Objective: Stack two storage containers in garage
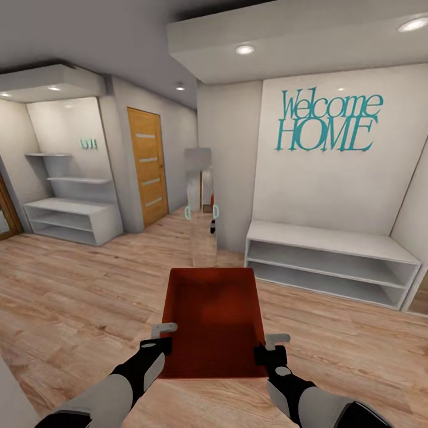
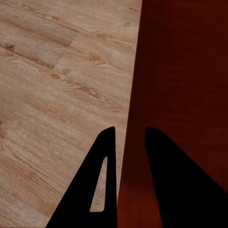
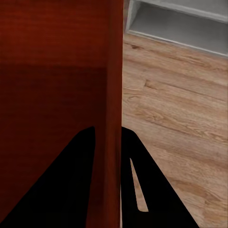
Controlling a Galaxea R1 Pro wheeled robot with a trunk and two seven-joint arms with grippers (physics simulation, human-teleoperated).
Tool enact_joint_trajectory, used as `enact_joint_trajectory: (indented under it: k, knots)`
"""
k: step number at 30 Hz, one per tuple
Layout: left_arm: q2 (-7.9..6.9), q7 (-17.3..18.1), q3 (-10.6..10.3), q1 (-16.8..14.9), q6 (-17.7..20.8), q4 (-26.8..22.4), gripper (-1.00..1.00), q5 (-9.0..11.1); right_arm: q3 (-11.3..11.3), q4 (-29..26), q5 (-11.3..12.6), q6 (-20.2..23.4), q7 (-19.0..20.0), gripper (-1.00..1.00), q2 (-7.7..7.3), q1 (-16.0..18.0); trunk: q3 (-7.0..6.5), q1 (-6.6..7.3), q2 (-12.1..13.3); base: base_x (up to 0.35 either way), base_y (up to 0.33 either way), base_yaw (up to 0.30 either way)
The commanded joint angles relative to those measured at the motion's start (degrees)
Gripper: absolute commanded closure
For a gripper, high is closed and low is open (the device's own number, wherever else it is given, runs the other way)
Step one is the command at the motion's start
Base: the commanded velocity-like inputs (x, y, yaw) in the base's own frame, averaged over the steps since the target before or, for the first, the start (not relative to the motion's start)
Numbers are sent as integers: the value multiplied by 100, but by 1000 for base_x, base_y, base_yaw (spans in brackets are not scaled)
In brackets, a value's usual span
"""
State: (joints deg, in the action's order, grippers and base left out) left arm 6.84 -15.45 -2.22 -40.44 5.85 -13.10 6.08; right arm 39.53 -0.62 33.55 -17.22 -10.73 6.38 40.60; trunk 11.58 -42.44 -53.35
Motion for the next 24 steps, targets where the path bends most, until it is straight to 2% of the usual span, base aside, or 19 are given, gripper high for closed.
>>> enact_joint_trajectory:
  k: [1,12,24]
  knots:
    - [-113,-45,213,-9,40,-26,100,244,-141,-8,-4,-7,-11,100,-4,1,8,-4,-5,322,0,0]
    - [-114,-45,213,-8,45,-26,100,244,-142,-8,3,-9,-16,100,-5,1,8,-4,-5,322,0,21]
    - [-122,-45,213,-8,45,-26,100,244,-141,-8,3,-9,-15,100,1,1,8,-4,-5,322,0,253]
